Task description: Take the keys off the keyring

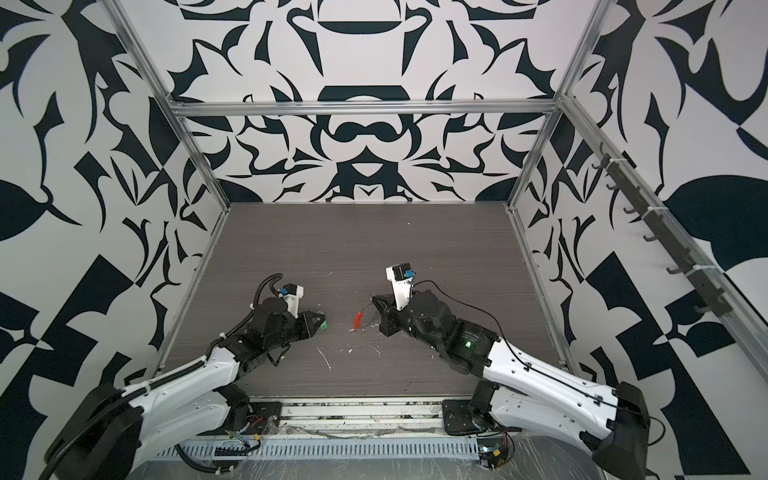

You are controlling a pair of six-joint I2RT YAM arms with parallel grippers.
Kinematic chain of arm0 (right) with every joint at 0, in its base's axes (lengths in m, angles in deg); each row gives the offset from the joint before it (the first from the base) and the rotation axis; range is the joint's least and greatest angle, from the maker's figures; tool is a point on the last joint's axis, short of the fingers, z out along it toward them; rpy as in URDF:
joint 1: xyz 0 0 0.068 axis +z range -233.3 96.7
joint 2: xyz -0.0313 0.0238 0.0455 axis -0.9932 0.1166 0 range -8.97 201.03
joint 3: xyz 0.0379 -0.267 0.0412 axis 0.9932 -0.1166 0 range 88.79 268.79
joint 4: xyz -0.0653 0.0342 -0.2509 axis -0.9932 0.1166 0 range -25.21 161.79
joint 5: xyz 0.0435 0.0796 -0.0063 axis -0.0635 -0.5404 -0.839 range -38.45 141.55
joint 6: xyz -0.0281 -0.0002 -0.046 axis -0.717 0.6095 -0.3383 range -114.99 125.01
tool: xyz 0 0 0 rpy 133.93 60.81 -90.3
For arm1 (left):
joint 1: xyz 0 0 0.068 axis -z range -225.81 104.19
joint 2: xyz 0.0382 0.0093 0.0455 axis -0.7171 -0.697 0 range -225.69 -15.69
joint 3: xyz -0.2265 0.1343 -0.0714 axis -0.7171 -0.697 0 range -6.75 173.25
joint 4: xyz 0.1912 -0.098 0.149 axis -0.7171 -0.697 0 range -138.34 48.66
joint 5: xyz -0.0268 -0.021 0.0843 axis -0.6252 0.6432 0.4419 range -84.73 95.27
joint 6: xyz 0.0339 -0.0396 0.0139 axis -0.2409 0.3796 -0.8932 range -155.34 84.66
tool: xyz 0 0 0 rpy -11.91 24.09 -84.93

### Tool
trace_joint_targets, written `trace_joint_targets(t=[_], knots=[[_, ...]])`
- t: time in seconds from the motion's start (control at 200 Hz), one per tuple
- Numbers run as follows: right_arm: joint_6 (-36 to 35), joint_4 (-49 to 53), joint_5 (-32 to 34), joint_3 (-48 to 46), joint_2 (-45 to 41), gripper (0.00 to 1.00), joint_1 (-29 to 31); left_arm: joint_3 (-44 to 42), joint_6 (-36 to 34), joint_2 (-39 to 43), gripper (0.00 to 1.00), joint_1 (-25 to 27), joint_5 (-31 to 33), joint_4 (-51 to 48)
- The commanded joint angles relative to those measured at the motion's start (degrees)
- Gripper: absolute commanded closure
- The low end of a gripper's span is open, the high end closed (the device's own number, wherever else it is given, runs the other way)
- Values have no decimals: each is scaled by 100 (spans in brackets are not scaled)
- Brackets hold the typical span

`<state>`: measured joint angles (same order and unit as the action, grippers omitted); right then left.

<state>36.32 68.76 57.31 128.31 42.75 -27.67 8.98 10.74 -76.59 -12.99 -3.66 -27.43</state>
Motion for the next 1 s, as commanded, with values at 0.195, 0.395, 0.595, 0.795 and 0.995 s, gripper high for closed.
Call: trace_joint_targets(t=[0.195,0.395,0.595,0.795,0.995], knots=[[503,-500,279,-424,79,100,357,-306,927,-1160,100,-643,-788,1742],[760,-275,1055,-426,197,100,1044,-556,1540,-1740,67,-946,-1138,2783],[1090,-216,1308,-346,381,100,1703,-612,1704,-822,55,-1065,-1138,2544],[1162,-192,1141,-97,786,100,1986,-196,1205,1547,1,-1060,-801,305],[1095,-233,1434,61,1308,100,1967,302,620,3687,1,-1058,-110,-1782]])
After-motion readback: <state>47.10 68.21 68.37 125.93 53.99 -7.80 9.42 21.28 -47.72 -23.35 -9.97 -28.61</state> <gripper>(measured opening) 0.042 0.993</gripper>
